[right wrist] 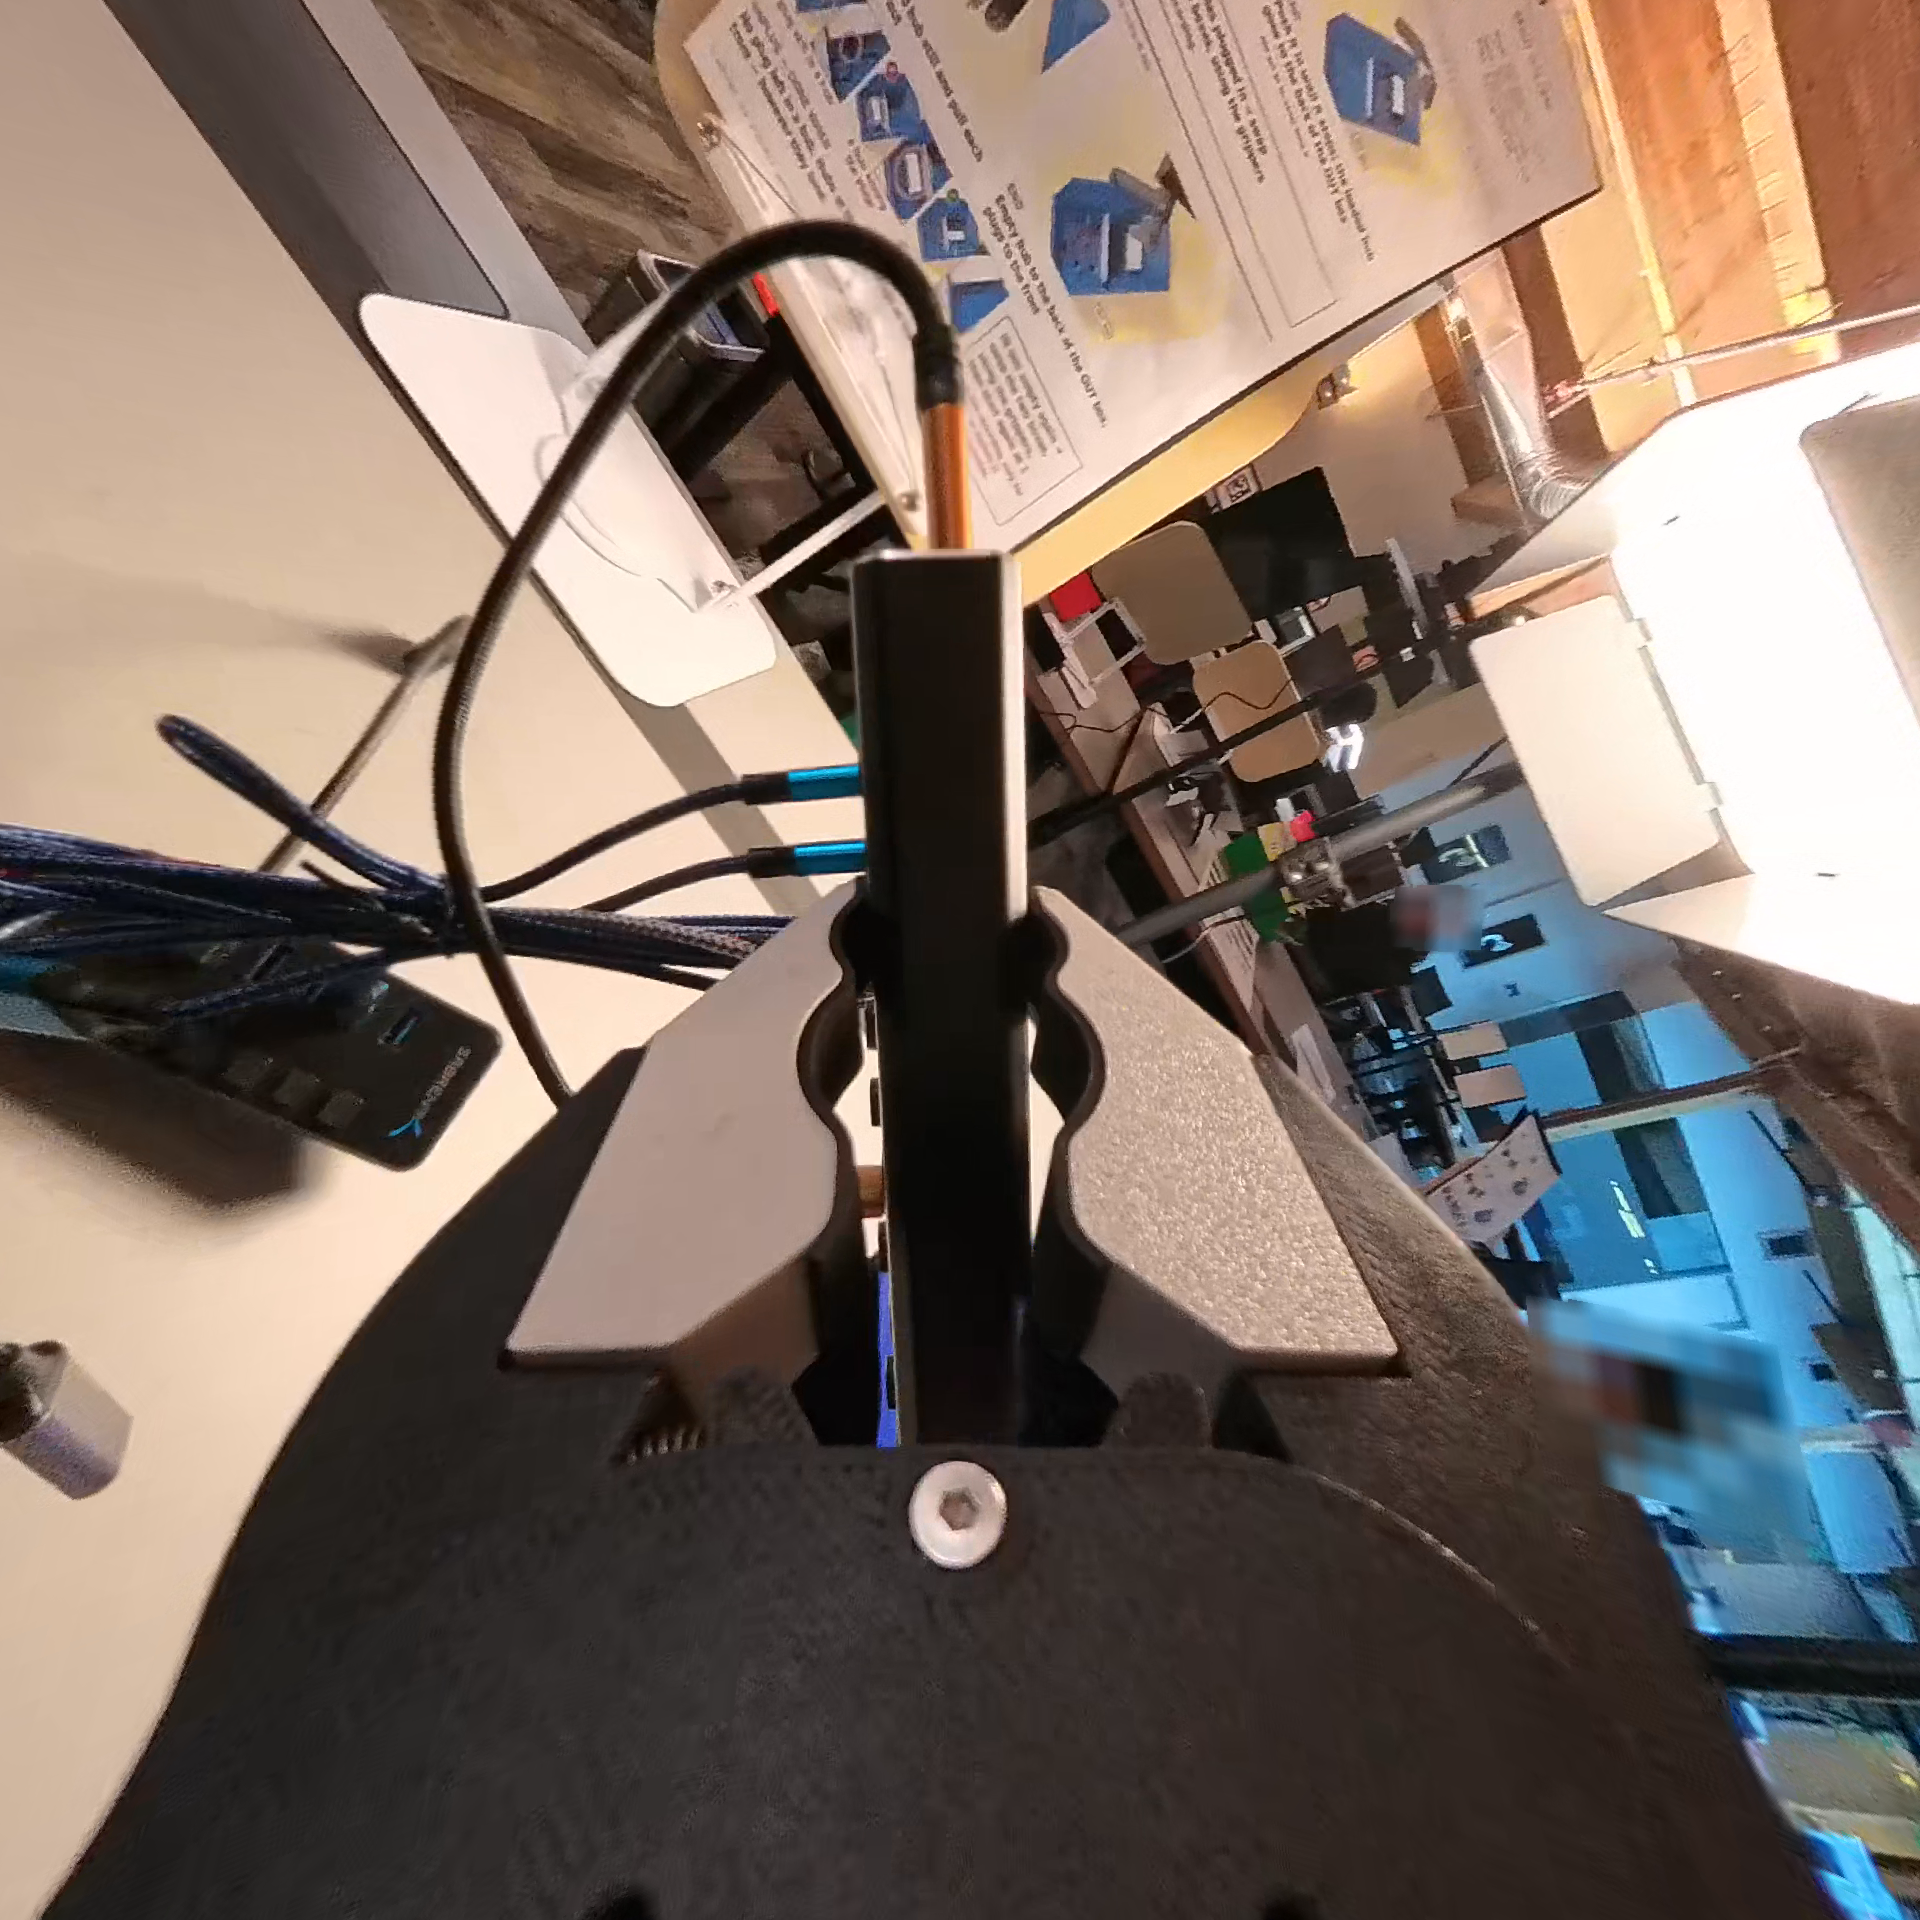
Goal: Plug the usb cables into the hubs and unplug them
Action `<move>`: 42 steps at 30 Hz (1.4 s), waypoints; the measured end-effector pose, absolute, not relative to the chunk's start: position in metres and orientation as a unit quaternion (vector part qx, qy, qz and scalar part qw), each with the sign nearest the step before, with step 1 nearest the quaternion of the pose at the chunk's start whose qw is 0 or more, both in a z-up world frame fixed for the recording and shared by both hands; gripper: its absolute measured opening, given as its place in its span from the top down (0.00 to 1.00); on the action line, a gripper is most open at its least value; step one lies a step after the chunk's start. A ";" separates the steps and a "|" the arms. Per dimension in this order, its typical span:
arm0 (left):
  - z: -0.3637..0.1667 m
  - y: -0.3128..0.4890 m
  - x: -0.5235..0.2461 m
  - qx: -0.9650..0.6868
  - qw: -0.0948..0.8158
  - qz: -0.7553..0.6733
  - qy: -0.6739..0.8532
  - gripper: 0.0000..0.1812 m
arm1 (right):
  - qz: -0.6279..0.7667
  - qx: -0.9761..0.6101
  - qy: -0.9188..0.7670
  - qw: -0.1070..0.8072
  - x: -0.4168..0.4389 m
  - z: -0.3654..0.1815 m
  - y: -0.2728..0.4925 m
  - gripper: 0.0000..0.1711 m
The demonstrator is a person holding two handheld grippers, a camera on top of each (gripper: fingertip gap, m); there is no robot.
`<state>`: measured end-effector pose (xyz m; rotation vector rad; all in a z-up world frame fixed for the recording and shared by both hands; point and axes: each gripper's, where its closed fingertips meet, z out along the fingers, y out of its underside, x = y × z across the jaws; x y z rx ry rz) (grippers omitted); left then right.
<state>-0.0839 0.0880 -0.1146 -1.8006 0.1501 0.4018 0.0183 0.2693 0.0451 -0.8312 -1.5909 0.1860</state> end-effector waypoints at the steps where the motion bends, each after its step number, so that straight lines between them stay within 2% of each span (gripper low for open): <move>1: -0.115 0.088 -0.083 -0.778 0.601 0.173 0.066 0.76 | 0.074 -0.360 -0.690 0.624 0.019 0.049 0.272 0.85; 11: -0.124 0.090 -0.081 -0.786 0.590 0.170 0.069 0.76 | 0.005 -0.379 -0.628 0.680 0.046 0.135 0.331 0.85; 21: -0.132 0.093 -0.077 -0.793 0.577 0.178 0.082 0.77 | -0.093 -0.450 -0.505 0.731 0.135 0.238 0.427 0.85; 25: -0.133 0.094 -0.075 -0.793 0.574 0.182 0.088 0.77 | -0.125 -0.473 -0.475 0.731 0.165 0.254 0.452 0.85; 30: -0.132 0.094 -0.076 -0.793 0.575 0.181 0.085 0.77 | -0.148 -0.513 -0.477 0.698 0.182 0.222 0.476 0.85; 42: -0.134 0.094 -0.073 -0.794 0.573 0.183 0.089 0.77 | -0.172 -0.658 -0.490 0.546 0.203 0.055 0.530 0.85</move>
